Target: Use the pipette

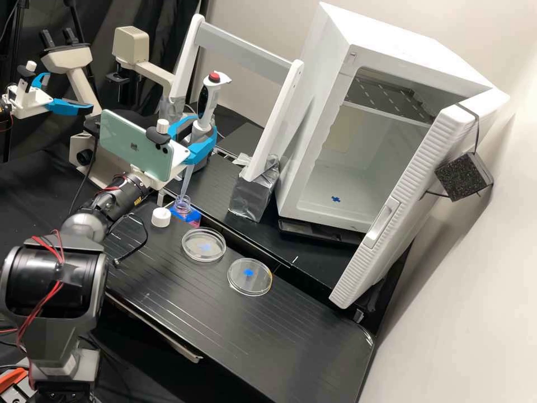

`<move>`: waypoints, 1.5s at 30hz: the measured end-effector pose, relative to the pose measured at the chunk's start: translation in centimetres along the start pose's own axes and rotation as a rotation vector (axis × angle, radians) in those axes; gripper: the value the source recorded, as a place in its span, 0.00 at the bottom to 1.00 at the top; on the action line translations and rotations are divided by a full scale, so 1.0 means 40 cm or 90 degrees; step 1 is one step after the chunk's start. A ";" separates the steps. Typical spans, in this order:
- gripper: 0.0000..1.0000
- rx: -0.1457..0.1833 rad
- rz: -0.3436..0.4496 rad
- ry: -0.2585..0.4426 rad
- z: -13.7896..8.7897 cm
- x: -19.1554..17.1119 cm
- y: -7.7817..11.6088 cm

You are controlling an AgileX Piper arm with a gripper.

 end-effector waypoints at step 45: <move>0.00 -0.087 -0.110 -0.064 0.081 -0.026 -0.130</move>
